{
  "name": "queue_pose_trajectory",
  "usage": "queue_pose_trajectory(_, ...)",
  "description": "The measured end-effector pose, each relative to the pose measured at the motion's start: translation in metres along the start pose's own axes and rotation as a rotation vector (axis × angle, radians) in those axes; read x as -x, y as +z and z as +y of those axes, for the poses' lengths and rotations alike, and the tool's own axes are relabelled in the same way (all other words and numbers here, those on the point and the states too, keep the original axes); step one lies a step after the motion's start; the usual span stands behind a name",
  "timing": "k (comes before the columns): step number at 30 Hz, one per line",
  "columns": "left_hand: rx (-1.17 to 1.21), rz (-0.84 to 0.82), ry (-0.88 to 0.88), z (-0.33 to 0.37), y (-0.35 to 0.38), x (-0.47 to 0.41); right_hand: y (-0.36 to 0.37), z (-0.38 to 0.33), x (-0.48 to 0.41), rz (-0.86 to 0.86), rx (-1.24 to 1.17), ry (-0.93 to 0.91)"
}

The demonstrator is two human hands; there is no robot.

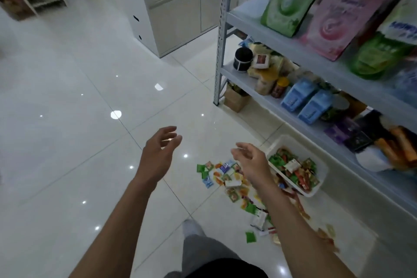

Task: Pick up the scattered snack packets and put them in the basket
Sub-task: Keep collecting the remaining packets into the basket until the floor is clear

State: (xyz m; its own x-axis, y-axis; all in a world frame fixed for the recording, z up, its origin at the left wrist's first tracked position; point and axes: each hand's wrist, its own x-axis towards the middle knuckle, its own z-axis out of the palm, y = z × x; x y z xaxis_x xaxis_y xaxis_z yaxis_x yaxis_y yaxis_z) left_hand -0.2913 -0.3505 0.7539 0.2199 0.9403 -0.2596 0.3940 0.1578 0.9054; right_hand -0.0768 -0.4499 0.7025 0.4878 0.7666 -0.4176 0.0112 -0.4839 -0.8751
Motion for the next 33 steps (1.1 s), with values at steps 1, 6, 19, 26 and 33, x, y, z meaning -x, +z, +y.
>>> queue_pose_trajectory(1,-0.001,-0.018,-0.006,-0.001,-0.012,-0.018,0.014,-0.019,-0.013,0.020,-0.011,-0.016)
queue_pose_trajectory(6,-0.011,-0.138,-0.078,-0.024,-0.065,-0.093,0.072,-0.097,-0.068,0.154,-0.080,-0.096)
queue_pose_trajectory(19,-0.168,-0.668,0.120,0.019,-0.107,-0.321,0.206,-0.102,-0.121,0.600,-0.205,0.186)
queue_pose_trajectory(26,-0.338,-0.936,0.267,0.056,0.020,-0.396,0.181,-0.064,-0.176,0.862,-0.370,0.295)
queue_pose_trajectory(33,-0.479,-1.204,0.345,0.082,0.145,-0.424,0.107,-0.064,-0.231,1.042,-0.422,0.301)
